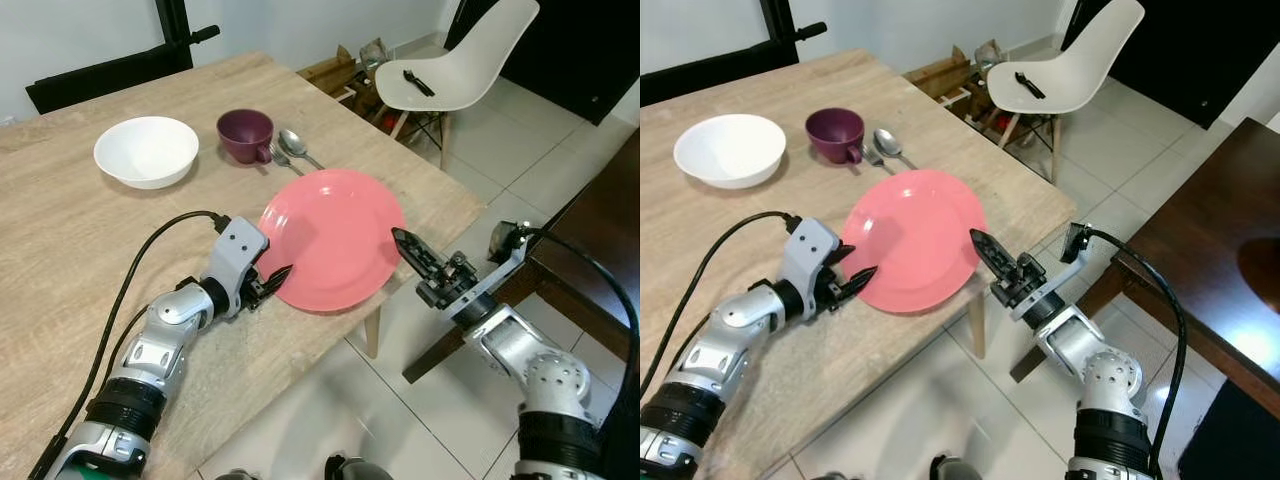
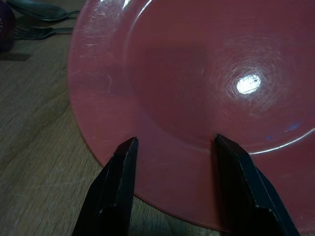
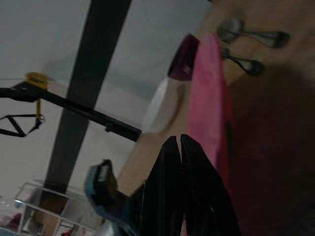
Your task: Setting the table
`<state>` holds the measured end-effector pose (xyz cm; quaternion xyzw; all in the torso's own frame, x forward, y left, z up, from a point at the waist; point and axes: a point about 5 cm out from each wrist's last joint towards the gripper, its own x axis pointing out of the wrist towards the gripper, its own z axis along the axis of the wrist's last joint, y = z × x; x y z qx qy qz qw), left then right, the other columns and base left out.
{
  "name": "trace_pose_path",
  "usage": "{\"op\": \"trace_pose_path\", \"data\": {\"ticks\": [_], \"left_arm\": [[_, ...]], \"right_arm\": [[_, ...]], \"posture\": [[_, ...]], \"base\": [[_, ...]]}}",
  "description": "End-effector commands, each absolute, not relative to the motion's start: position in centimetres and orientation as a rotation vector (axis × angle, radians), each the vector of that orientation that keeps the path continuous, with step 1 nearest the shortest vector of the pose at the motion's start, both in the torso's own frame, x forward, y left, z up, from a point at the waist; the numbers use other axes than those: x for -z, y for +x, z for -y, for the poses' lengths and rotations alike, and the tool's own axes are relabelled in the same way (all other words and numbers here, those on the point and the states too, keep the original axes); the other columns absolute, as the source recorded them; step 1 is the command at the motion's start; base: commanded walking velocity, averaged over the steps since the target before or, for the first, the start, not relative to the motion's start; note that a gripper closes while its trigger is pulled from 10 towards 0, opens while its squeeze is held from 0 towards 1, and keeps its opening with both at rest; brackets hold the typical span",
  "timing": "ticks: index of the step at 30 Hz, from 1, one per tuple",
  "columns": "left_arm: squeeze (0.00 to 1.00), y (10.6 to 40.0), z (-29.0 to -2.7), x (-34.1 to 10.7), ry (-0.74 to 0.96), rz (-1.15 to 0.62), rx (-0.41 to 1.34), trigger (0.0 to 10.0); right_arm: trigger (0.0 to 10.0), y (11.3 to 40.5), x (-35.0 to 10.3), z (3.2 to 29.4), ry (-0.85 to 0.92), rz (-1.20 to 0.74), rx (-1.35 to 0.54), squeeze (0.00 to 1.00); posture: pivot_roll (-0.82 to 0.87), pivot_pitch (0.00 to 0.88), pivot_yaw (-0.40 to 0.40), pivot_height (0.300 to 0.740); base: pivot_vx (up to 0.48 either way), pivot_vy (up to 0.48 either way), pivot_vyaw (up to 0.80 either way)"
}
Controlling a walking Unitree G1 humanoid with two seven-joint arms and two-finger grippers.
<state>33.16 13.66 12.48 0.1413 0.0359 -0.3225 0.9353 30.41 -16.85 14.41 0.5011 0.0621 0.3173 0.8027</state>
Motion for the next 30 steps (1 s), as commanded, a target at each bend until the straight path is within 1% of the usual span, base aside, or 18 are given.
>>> {"op": "trace_pose_path", "data": {"ticks": [1,4,8,9,10,11,17,19,20,26,30], "left_arm": [[0.00,32.7,-13.9,-10.7,0.286,-0.159,0.662,10.0],[0.00,32.7,-14.0,-10.8,0.280,-0.153,0.661,10.0],[0.00,32.7,-14.1,-10.9,0.281,-0.151,0.661,10.0],[0.00,32.8,-14.1,-11.0,0.281,-0.150,0.660,10.0],[0.00,32.8,-14.2,-11.0,0.280,-0.150,0.659,10.0],[0.00,32.8,-14.2,-11.0,0.280,-0.149,0.658,10.0],[0.00,32.8,-14.2,-11.0,0.279,-0.150,0.657,10.0],[0.00,32.8,-14.2,-11.0,0.279,-0.150,0.657,10.0],[0.00,32.8,-14.2,-11.0,0.278,-0.150,0.657,10.0],[0.00,32.8,-14.2,-11.0,0.277,-0.149,0.654,10.0],[0.00,32.8,-14.3,-11.0,0.273,-0.150,0.650,10.0]], "right_arm": [[10.0,30.9,-14.0,17.4,1.069,-0.148,-0.621,0.00],[10.0,31.7,-14.3,17.7,1.100,-0.125,-0.595,0.00],[10.0,32.1,-14.2,17.3,1.084,-0.138,-0.591,0.00],[10.0,32.3,-14.1,17.1,1.077,-0.143,-0.589,0.14],[10.0,32.4,-14.2,17.0,1.074,-0.142,-0.589,0.14],[10.0,32.5,-14.2,17.0,1.076,-0.139,-0.585,1.00],[10.0,32.9,-14.4,17.1,1.077,-0.136,-0.584,1.00],[10.0,33.0,-14.3,17.1,1.080,-0.142,-0.580,0.98],[10.0,33.1,-14.2,17.0,1.084,-0.150,-0.581,0.00],[10.0,33.1,-12.9,15.7,1.065,-0.222,-0.594,0.00],[10.0,33.4,-14.4,17.5,1.034,-0.120,-0.569,0.00]], "posture": [[-0.03,0.097,0.002,0.740],[-0.03,0.096,0.007,0.740],[-0.02,0.095,0.010,0.740],[-0.02,0.094,0.010,0.740],[-0.02,0.094,0.010,0.740],[-0.02,0.094,0.009,0.740],[-0.02,0.093,0.010,0.740],[-0.02,0.093,0.010,0.740],[-0.02,0.093,0.010,0.740],[-0.01,0.094,0.007,0.740],[-0.01,0.095,0.005,0.740]], "base": [[0.000,0.000,0.00],[0.000,0.000,0.00],[0.000,0.000,0.00],[0.000,0.000,0.00],[0.000,0.000,0.00],[0.000,0.000,0.00],[0.000,0.000,0.00],[0.000,0.000,0.00],[0.000,0.000,0.00],[0.000,0.000,0.00],[0.000,0.000,0.00]]}}
